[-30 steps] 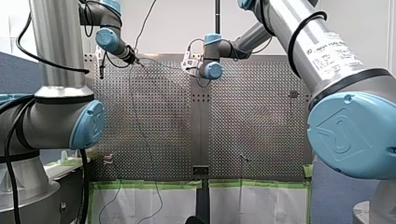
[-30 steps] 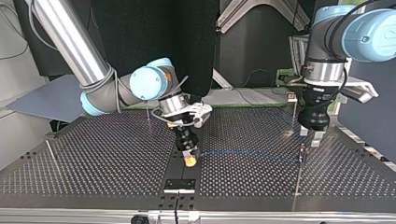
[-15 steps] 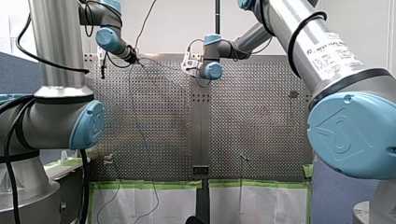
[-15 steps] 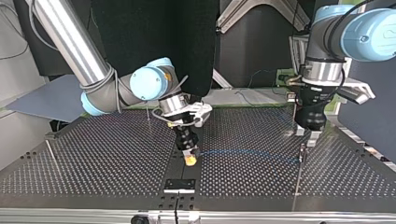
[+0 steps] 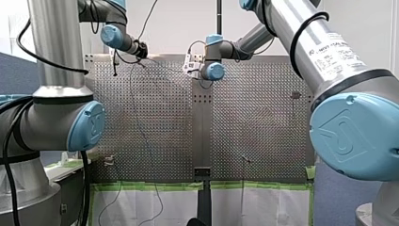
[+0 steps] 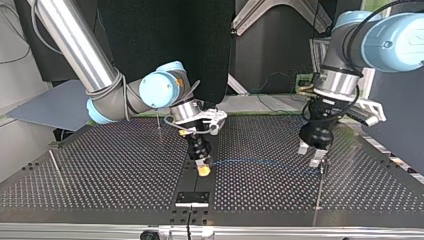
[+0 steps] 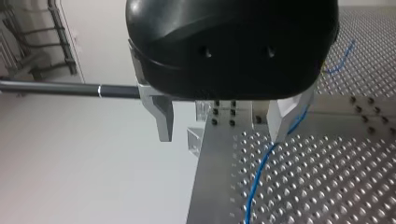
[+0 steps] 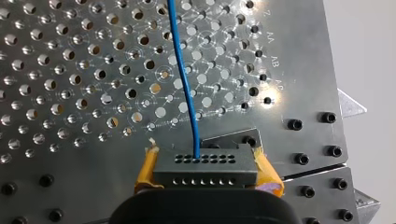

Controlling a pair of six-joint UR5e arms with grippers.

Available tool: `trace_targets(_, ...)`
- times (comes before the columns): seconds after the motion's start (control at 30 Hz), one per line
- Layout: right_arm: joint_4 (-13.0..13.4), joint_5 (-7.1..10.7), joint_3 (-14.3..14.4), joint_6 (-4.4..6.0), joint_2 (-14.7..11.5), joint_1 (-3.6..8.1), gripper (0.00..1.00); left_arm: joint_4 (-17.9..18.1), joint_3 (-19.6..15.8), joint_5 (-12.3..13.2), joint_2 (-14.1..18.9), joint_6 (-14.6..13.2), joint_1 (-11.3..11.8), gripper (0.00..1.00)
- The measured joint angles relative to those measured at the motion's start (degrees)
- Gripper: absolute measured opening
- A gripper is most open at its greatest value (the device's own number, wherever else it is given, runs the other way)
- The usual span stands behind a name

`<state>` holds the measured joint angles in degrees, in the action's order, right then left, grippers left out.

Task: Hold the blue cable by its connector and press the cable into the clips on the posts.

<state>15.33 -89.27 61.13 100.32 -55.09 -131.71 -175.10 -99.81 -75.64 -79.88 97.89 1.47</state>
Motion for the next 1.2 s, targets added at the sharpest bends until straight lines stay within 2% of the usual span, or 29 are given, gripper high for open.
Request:
trace_targets(0.13,0.0,0.00,0.0,-0.10,0.0,0.17,0.00,0.0,0.4,1.7,-0.5,0.1,-0.2,1.00)
trace_targets(0.23,0.0,0.03,0.0,-0.11,0.0,0.32,0.00,-0.3,1.0,1.6,-1.3,-0.5,-0.9,1.00)
trace_targets(0.37,0.0,0.04,0.0,-0.11,0.0,0.42,0.00,-0.3,1.6,0.0,-3.2,-1.8,-2.3,1.00)
trace_targets(0.63,0.0,0.05,0.0,-0.03,0.0,0.52,0.00,0.3,2.6,-3.6,-6.1,-2.3,-3.7,1.00)
trace_targets(1.03,0.0,0.09,0.0,0.10,0.0,0.53,0.00,0.2,7.2,-9.3,-9.1,-3.3,-6.1,1.00)
trace_targets(1.2,0.0,0.13,0.0,0.14,0.0,0.53,0.00,-0.3,8.3,-11.7,-11.2,-5.0,-7.0,1.00)
